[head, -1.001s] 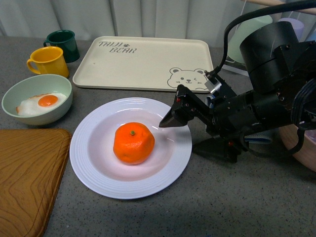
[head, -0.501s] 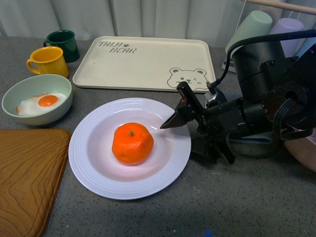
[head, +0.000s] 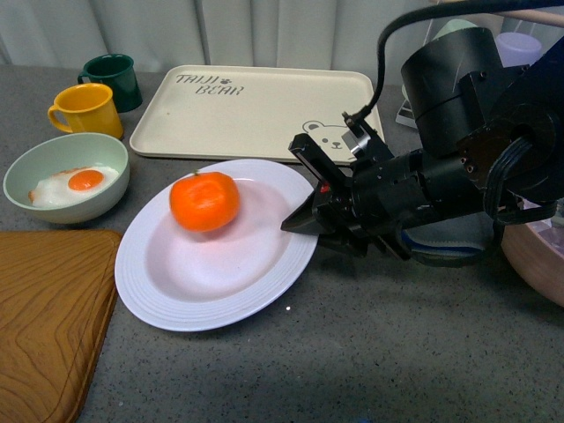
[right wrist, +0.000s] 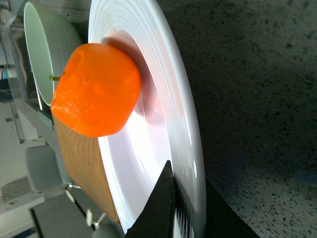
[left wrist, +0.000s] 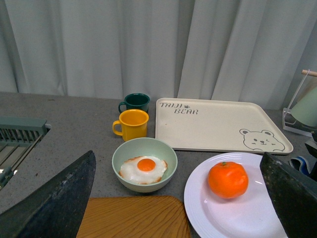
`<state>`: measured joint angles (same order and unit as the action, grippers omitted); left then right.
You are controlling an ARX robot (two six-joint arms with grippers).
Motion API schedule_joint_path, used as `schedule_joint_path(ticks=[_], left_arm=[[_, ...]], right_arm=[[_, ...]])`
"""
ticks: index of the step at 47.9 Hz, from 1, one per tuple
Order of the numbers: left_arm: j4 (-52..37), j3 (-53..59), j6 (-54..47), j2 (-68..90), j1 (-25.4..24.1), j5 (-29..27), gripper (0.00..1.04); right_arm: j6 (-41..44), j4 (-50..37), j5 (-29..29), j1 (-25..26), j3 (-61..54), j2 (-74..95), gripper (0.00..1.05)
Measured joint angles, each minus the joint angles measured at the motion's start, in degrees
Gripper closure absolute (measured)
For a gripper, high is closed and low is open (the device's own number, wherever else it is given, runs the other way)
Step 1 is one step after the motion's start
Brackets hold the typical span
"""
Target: Place orange and plate with both arms
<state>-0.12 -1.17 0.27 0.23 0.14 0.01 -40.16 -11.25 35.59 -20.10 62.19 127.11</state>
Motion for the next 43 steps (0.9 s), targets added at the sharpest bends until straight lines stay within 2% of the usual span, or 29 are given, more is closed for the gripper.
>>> schedule_joint_path(ticks=[7, 21, 43], left_arm=[[0.00, 0.00, 0.00, 0.00, 0.00, -0.02, 0.07], [0.00, 0.00, 0.00, 0.00, 0.00, -0.02, 0.07], [0.00, 0.00, 0.00, 0.00, 0.00, 0.00, 0.07]], right_arm=[[2.93, -3.85, -0.28, -0.07, -1.99, -0.59, 1.01], [0.85, -9.20, 0.98, 1.22, -3.15, -0.59, 1.01], [-0.52, -6.54, 0.74, 3.91, 4.61, -0.39, 1.01]])
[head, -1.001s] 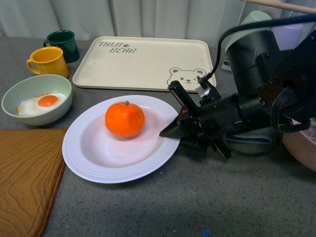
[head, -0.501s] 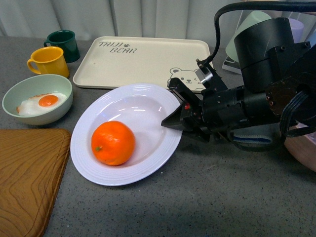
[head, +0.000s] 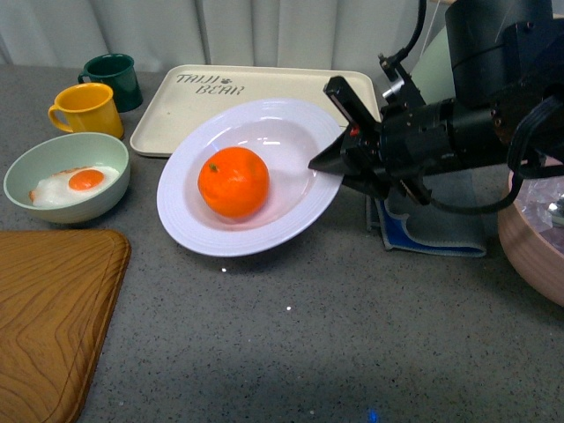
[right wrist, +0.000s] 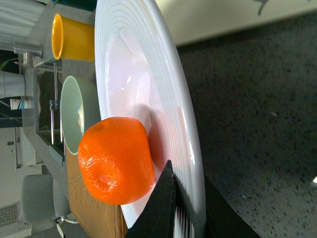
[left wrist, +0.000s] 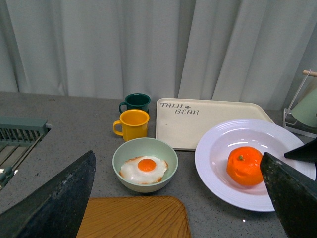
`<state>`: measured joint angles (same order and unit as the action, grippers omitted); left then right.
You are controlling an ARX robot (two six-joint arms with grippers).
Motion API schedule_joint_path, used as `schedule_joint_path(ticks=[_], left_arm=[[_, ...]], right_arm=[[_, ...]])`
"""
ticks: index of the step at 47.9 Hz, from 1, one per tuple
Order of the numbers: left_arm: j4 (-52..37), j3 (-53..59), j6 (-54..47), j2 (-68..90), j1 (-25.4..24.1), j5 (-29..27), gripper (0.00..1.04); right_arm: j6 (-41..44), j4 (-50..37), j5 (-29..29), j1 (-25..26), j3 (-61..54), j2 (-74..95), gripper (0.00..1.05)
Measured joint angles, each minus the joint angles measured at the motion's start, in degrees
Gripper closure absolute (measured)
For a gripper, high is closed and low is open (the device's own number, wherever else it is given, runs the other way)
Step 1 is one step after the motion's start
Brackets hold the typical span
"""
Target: Place orange and plate with both arms
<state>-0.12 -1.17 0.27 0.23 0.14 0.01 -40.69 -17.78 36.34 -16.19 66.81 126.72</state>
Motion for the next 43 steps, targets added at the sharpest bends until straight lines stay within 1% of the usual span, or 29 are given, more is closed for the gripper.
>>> schedule_joint_path(ticks=[4, 11, 16, 22, 25, 36, 39, 43], left_arm=[[0.00, 0.00, 0.00, 0.00, 0.00, -0.02, 0.07], [0.00, 0.00, 0.00, 0.00, 0.00, -0.02, 0.07], [0.00, 0.00, 0.00, 0.00, 0.00, -0.02, 0.07], [0.00, 0.00, 0.00, 0.00, 0.00, 0.00, 0.07], [0.00, 0.00, 0.00, 0.00, 0.00, -0.02, 0.07], [0.00, 0.00, 0.00, 0.00, 0.00, 0.00, 0.07], [0.00, 0.00, 0.00, 0.00, 0.00, -0.02, 0.07], [0.00, 0.00, 0.00, 0.00, 0.00, 0.00, 0.07]], right_arm=[[0.44, 1.92, 0.26, 0.46, 3.26, 0.70, 1.01], [1.16, 6.73, 0.87, 1.42, 13.22, 5.31, 1.01], [0.92, 9.33, 1.25, 1.95, 20.24, 9.62, 1.01], [0.04, 11.34, 1.20, 2.25, 25.70, 13.00, 1.01], [-0.63, 13.60, 1.20, 2.45, 30.80, 16.09, 1.01], [-2.69, 21.94, -2.27, 2.56, 47.78, 25.16, 1.01], [-2.62, 24.90, -2.40, 2.56, 51.63, 27.06, 1.01], [-2.23, 26.38, -2.51, 2.56, 54.03, 28.15, 1.00]])
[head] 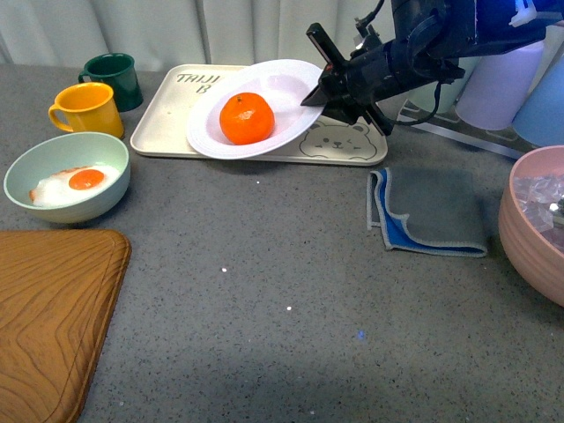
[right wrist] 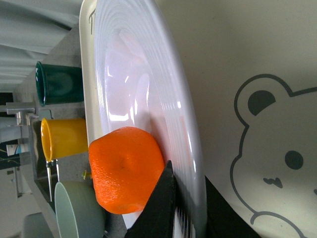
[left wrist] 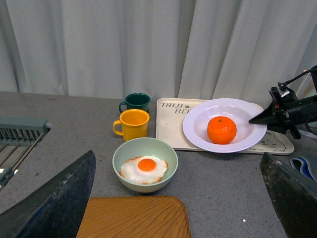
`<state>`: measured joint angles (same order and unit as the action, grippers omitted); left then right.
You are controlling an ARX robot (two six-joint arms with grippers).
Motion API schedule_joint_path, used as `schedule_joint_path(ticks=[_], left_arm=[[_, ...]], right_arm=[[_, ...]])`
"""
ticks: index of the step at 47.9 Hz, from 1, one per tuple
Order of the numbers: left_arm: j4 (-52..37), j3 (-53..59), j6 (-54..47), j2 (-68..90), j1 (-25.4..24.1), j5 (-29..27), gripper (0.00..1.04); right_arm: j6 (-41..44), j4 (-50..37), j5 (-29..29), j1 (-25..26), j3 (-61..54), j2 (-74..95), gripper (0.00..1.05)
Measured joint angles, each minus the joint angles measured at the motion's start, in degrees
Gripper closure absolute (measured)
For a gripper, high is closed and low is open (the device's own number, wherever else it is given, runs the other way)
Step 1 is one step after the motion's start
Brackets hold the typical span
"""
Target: Place orange and plate with both arms
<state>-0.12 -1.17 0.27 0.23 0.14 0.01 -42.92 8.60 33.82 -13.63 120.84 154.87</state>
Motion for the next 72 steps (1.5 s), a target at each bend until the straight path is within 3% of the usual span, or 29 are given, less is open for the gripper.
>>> schedule_joint_path(ticks=[8, 19, 27, 33, 37, 43, 45, 49, 54, 63, 72], left_arm=[[0.00, 0.00, 0.00, 0.00, 0.00, 0.00, 0.07], [0.00, 0.00, 0.00, 0.00, 0.00, -0.02, 0.07], [0.00, 0.00, 0.00, 0.00, 0.00, -0.02, 0.07], [0.00, 0.00, 0.00, 0.00, 0.00, 0.00, 0.07], [0.00, 0.00, 0.00, 0.00, 0.00, -0.02, 0.07], [0.00, 0.00, 0.00, 0.00, 0.00, 0.02, 0.07], [0.00, 0.00, 0.00, 0.02, 0.00, -0.02, 0.07], [0.00, 0.00, 0.00, 0.00, 0.00, -0.02, 0.07], [0.00, 0.00, 0.00, 0.00, 0.00, 0.00, 0.07], [0.00, 0.00, 0.00, 0.00, 0.00, 0.00, 0.07], [0.00, 0.00, 0.00, 0.00, 0.00, -0.02, 0.07]], right_arm=[[1.84, -0.72, -1.97, 0.00, -0.81, -0.26, 0.71], [11.63, -1.73, -10.36, 0.13, -7.58, -4.63, 0.32], [25.57, -5.01, -22.32, 0.09, -14.01, -10.99, 0.07], [34.64, -9.31, -28.15, 0.09, -19.43, -15.80, 0.10], [40.63, -17.35, -32.02, -0.04, -26.67, -20.68, 0.10], [42.03, -45.97, -45.51, -0.28, -42.99, -27.63, 0.27], [42.29, -56.06, -45.79, 0.22, -50.93, -31.76, 0.36], [42.56, -67.98, -45.03, 1.90, -64.00, -40.33, 0.54], [42.69, -72.89, -43.30, 4.26, -77.05, -48.61, 0.77], [42.73, -74.95, -41.53, 6.01, -88.08, -54.71, 1.04], [42.91, -76.04, -39.71, 7.45, -97.35, -63.39, 1.04]])
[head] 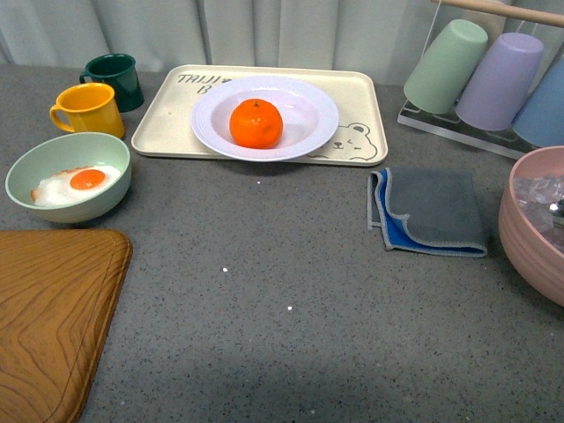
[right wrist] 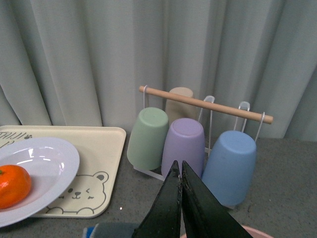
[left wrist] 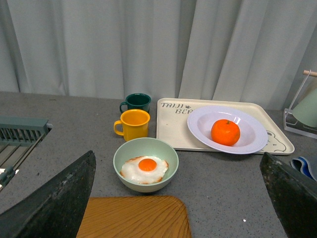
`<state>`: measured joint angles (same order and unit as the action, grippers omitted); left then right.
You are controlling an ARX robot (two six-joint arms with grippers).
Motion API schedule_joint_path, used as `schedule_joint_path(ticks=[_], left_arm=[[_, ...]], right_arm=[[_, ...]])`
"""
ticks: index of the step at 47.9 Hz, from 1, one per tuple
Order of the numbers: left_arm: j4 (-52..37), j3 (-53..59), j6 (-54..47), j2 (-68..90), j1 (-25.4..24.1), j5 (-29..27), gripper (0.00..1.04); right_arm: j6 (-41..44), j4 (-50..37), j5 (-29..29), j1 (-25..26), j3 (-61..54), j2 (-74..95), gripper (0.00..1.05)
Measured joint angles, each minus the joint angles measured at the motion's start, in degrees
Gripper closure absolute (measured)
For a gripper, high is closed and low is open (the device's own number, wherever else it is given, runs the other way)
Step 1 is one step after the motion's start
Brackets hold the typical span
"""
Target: Place orange and plate with both arms
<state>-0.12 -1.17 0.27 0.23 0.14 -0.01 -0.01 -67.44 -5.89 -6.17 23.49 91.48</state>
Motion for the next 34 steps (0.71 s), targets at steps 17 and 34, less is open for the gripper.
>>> schedule_joint_path(ticks=[17, 34], left_arm=[[0.00, 0.00, 0.00, 0.00, 0.00, 0.02, 0.07], [0.00, 0.00, 0.00, 0.00, 0.00, 0.02, 0.07]], right_arm=[[0.00, 2.97, 3.06, 3.04, -12.35, -14.97, 1.04], [0.00, 12.35, 5.60, 6.05, -19.30, -31.10, 1.04]])
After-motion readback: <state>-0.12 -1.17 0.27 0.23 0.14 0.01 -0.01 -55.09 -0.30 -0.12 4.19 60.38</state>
